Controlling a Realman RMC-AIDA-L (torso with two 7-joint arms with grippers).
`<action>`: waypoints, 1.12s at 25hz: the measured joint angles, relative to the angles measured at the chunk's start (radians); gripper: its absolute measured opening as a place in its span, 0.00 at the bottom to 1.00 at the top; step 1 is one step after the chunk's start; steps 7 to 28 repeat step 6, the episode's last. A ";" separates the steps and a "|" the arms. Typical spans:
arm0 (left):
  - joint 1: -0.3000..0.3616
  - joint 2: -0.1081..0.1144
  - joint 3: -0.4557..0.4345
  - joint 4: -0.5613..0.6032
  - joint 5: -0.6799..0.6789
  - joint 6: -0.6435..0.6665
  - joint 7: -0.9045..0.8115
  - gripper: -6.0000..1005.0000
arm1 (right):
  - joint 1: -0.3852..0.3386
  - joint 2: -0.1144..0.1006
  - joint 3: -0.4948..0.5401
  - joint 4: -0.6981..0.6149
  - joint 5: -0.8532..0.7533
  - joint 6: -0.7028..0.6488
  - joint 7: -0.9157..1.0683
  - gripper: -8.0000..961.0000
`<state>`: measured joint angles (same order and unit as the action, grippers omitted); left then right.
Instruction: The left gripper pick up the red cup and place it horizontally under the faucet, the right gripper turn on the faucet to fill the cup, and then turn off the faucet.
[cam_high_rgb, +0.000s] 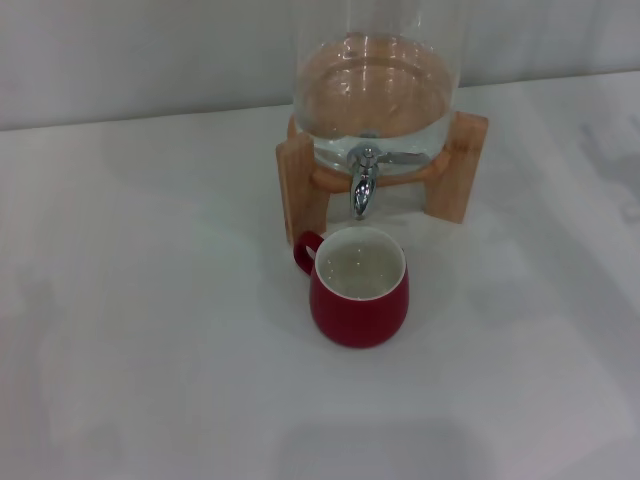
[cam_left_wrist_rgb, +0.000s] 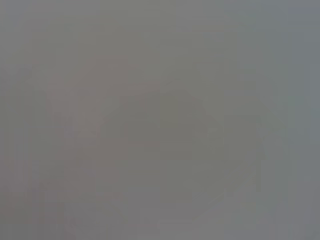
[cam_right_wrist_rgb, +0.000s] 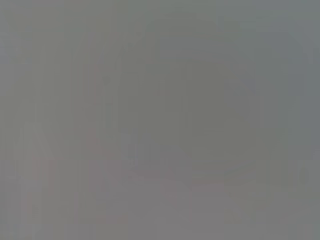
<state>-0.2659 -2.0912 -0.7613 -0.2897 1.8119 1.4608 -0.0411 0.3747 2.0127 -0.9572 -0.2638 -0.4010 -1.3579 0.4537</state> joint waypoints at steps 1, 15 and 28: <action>0.001 0.000 0.000 0.000 0.000 0.000 0.000 0.48 | -0.001 0.000 0.000 0.004 0.002 -0.007 0.000 0.79; 0.003 -0.003 0.001 0.000 0.004 -0.001 0.000 0.48 | -0.001 0.000 -0.003 0.020 0.011 -0.021 0.000 0.79; 0.003 -0.003 0.001 0.000 0.004 -0.001 0.000 0.48 | -0.001 0.000 -0.003 0.020 0.011 -0.021 0.000 0.79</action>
